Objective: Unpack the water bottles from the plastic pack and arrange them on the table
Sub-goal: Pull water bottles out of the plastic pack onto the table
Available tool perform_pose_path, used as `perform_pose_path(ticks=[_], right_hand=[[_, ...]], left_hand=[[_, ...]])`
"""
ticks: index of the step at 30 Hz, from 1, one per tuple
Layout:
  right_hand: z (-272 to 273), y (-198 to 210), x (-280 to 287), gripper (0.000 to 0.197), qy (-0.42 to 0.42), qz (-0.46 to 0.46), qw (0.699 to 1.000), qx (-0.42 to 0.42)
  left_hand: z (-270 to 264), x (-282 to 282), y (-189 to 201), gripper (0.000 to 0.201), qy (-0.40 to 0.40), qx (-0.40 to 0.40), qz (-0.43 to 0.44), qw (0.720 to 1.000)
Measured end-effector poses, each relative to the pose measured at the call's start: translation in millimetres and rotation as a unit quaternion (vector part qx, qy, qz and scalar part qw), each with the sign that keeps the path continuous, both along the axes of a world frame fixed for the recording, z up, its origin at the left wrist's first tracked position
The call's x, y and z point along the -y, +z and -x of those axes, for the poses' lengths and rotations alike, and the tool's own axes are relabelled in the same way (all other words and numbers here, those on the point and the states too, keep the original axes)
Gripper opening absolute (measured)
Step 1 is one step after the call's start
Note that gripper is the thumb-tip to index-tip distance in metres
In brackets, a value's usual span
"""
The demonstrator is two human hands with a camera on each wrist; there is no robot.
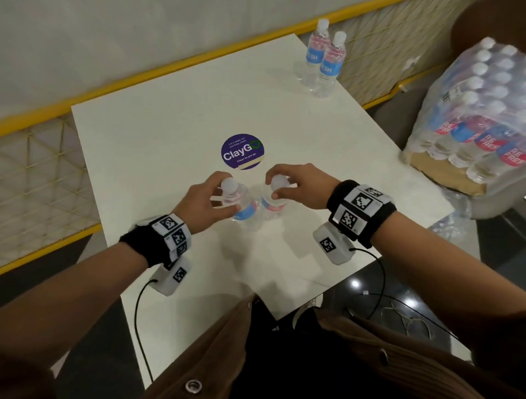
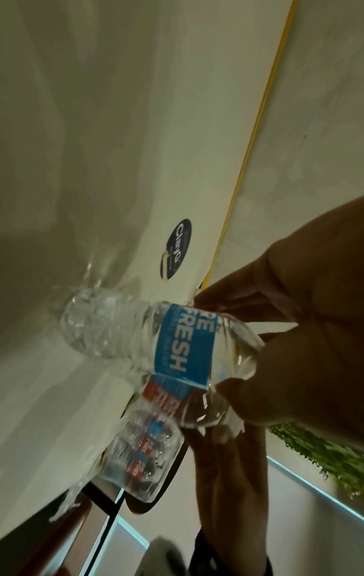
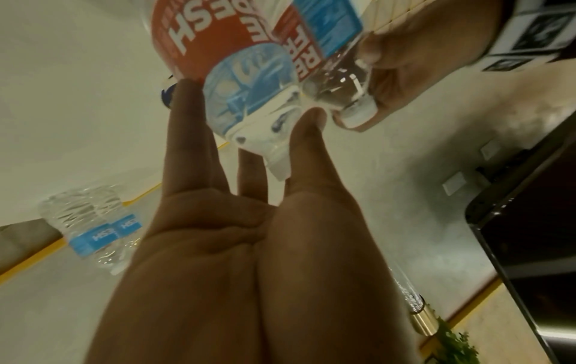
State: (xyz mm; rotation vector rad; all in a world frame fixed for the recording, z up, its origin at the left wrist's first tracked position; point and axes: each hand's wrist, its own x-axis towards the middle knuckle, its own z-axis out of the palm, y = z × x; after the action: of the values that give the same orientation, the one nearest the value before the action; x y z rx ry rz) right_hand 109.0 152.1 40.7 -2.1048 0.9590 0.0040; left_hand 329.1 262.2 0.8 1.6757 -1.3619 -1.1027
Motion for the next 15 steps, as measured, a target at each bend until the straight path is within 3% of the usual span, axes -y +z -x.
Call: perform_pose_path(ticks=[8,11,15], right_hand=[[-38.4,9.7,-68.7,0.029,0.168,-0.044,0.985,-0.022],[-69.9,6.3,-87.6,0.031,0.207,-0.054,0.977,-0.013],[-89.3,4.9,-93.4,0.037,0.214,-0.039,0.976,-0.015]], left_hand=[[-27.9,17.3,20.4,0.053,0.003,0.156,-0.013,0.988],[-30.1,23.0,28.2,0.042,-0.022,0.196,-0.049,0.979],[-26.4,34.2,42.2,0.045,-0.078,0.256,-0.111,0.957]])
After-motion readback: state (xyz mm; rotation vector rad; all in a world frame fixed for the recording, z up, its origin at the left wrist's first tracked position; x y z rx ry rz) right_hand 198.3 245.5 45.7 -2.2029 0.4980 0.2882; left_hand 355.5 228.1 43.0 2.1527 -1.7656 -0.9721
